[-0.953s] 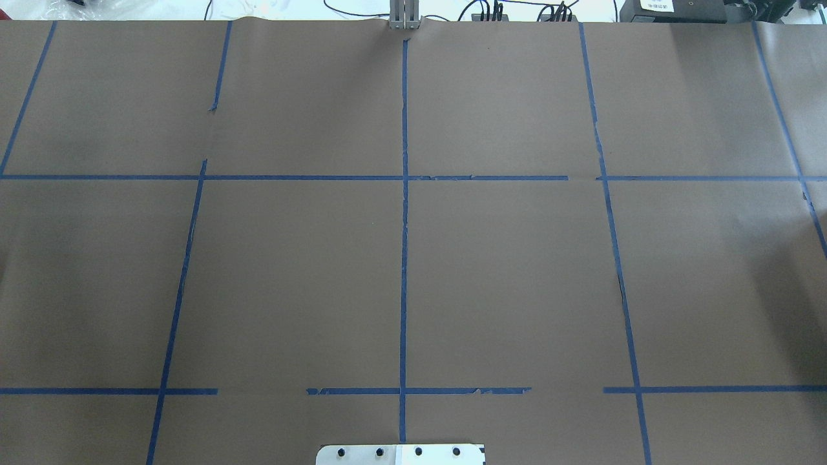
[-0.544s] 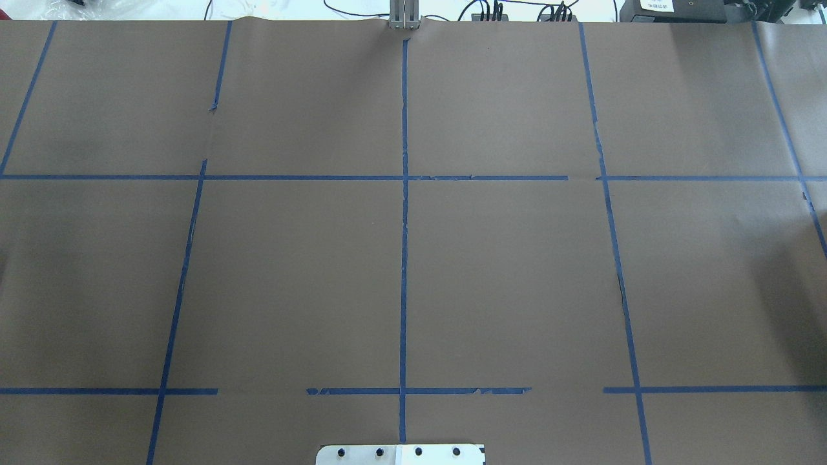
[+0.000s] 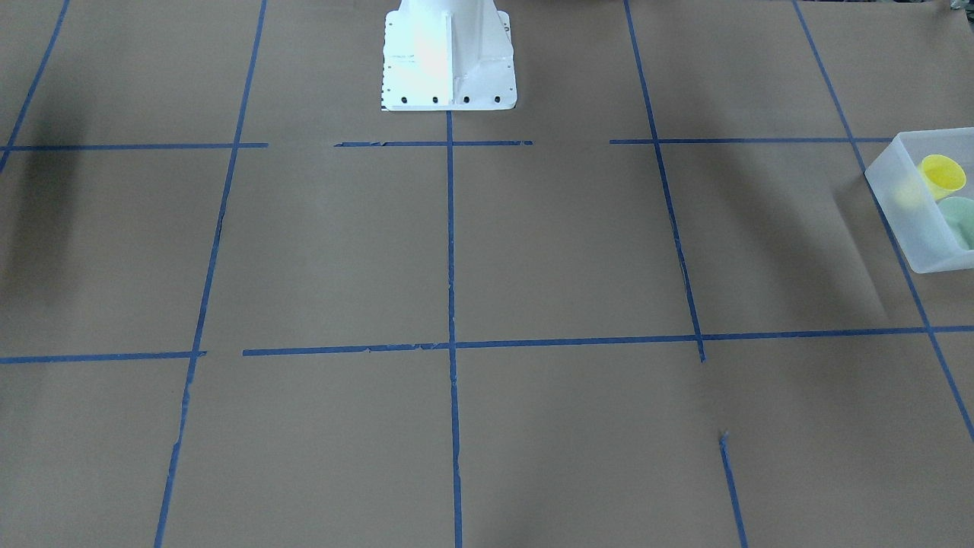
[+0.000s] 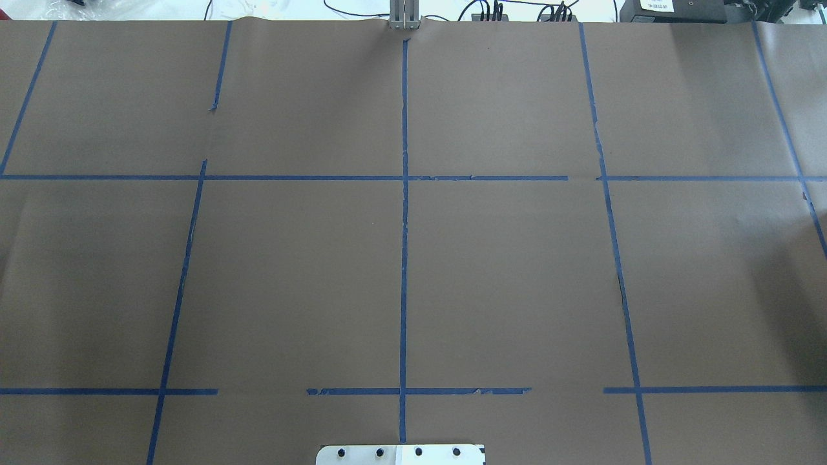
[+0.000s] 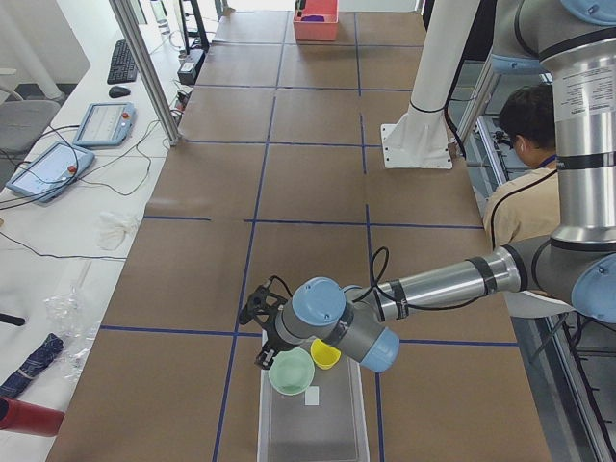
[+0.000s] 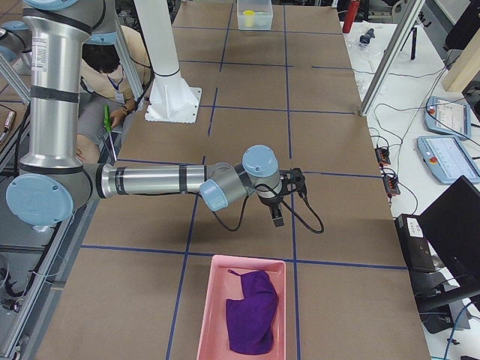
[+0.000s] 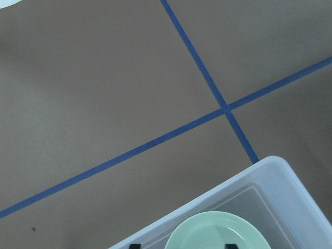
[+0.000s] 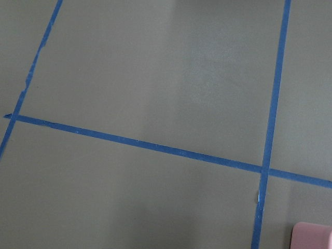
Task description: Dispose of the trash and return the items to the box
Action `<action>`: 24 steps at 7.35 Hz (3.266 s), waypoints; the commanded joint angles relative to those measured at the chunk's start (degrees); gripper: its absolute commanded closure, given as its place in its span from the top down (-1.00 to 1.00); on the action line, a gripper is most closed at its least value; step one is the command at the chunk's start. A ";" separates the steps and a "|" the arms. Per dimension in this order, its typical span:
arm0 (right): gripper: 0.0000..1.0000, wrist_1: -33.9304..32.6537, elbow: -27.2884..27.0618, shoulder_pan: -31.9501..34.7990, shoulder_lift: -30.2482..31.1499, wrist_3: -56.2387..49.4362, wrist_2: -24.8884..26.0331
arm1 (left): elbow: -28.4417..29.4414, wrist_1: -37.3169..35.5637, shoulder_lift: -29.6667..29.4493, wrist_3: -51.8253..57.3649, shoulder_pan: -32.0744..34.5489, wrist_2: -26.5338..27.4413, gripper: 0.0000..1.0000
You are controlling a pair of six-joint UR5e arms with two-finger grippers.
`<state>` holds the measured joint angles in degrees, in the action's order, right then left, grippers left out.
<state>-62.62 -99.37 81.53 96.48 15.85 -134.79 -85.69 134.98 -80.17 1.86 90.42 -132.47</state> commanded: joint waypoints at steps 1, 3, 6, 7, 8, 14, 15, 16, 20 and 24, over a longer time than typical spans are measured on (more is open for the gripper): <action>1.00 -0.39 -0.04 -0.05 -0.41 0.06 2.31 | -9.80 -16.16 -3.39 -1.69 -1.91 0.54 0.99; 1.00 -0.65 -0.21 -0.40 0.37 -0.55 2.69 | -11.43 -25.08 -3.32 -0.28 -1.66 -0.24 1.00; 1.00 -20.76 -3.61 -1.11 1.09 -0.56 -0.54 | -14.84 -40.12 -1.93 -0.28 -1.04 -1.91 1.00; 1.00 -31.66 -8.51 -0.41 -0.40 -0.47 0.13 | -15.38 -40.15 0.09 -0.28 -0.87 -2.00 1.00; 1.00 -32.12 -10.82 0.29 0.46 -1.77 1.01 | -15.47 -40.06 0.80 -0.28 -0.78 -2.26 1.00; 1.00 -31.77 -9.97 0.21 0.47 -10.40 0.93 | -16.17 -39.97 0.72 -0.28 -0.78 -2.26 1.00; 1.00 -31.77 -9.36 0.13 0.47 -10.31 1.10 | -16.26 -39.88 0.55 -0.37 -0.78 -2.09 1.00; 1.00 -31.60 -8.48 0.21 0.90 -10.66 1.10 | -16.52 -39.88 0.63 -0.37 -0.78 -2.09 1.00; 1.00 -22.89 -7.77 3.64 8.03 -11.28 0.93 | -17.32 -39.79 0.28 -0.37 -0.78 -2.18 1.00; 1.00 -23.25 -7.86 3.64 6.97 -11.28 0.66 | -17.32 -39.79 0.11 -0.37 -0.78 -2.09 1.00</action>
<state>-85.83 -107.22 85.14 103.56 4.57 -134.11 -103.00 95.19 -80.04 1.49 89.65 -134.57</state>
